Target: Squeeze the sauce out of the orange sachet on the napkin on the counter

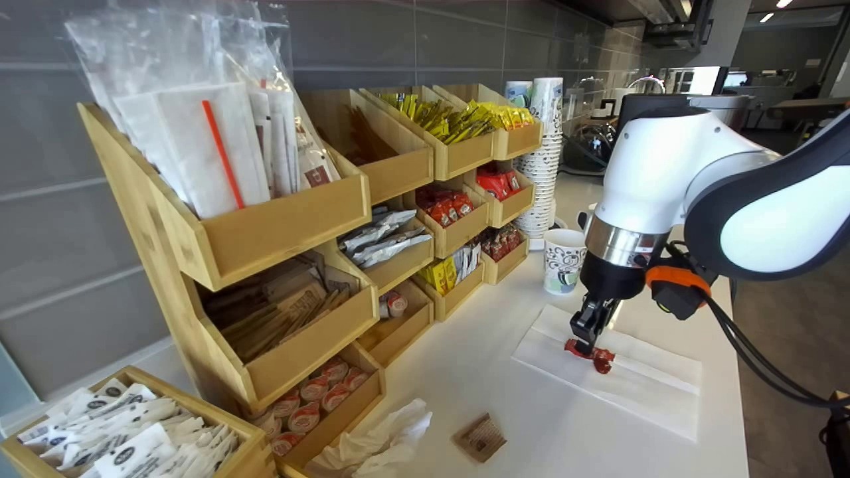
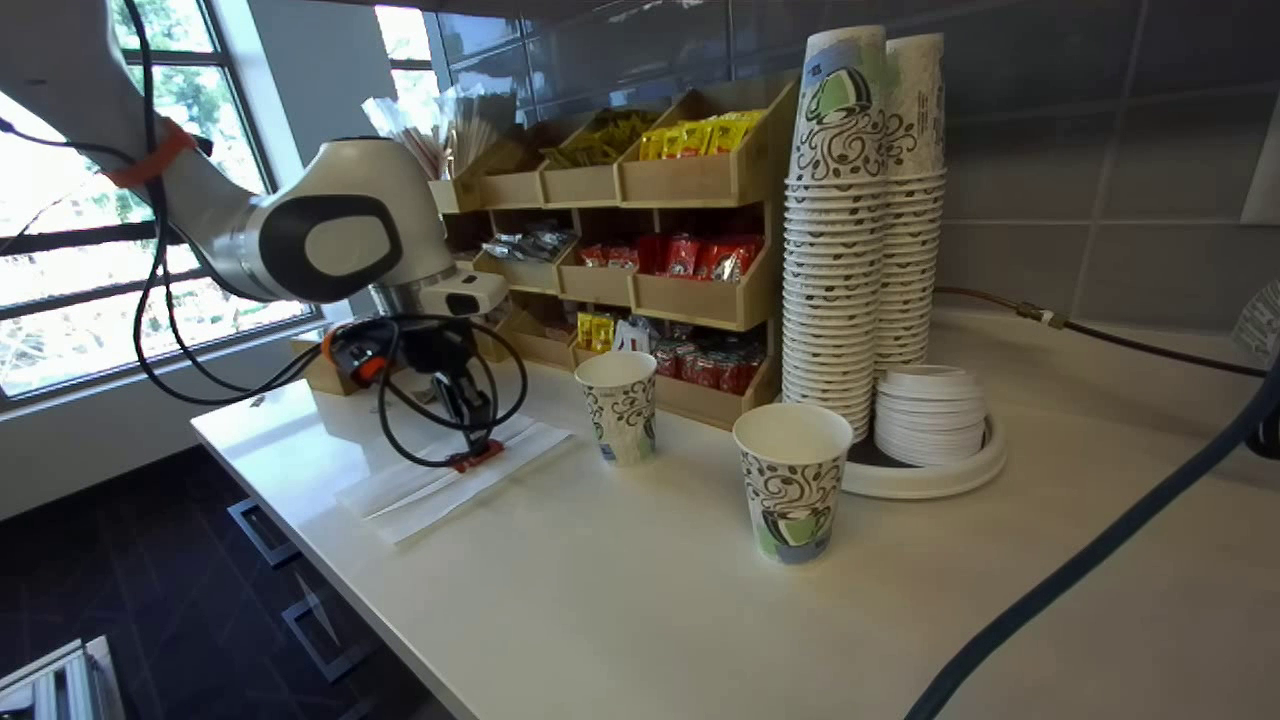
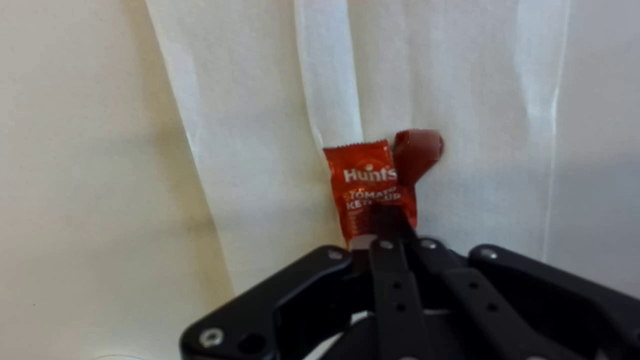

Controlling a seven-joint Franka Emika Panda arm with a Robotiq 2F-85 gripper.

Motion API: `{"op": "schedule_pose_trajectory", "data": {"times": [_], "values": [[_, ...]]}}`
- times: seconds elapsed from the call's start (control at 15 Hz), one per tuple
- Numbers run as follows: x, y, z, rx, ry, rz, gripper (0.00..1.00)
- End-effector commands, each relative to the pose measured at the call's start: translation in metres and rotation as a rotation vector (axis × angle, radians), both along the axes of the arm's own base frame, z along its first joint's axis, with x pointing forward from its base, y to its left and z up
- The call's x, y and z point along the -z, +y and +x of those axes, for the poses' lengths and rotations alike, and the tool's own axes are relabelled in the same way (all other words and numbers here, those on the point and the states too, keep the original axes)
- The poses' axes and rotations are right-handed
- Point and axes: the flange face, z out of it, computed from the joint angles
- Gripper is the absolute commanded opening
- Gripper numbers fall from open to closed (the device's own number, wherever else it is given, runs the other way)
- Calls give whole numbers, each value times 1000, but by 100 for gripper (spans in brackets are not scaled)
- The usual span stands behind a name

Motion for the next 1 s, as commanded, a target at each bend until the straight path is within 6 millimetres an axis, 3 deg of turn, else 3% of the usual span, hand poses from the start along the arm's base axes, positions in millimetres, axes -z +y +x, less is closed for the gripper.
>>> {"op": "schedule_pose_trajectory", "data": {"times": [0.0, 0.8, 0.87, 0.93], "values": [[-4, 2, 5, -9, -27, -16, 0], [-20, 11, 17, -33, -57, -40, 0], [-22, 13, 17, -29, -57, -43, 26], [-23, 14, 17, -27, -55, -42, 28]]}}
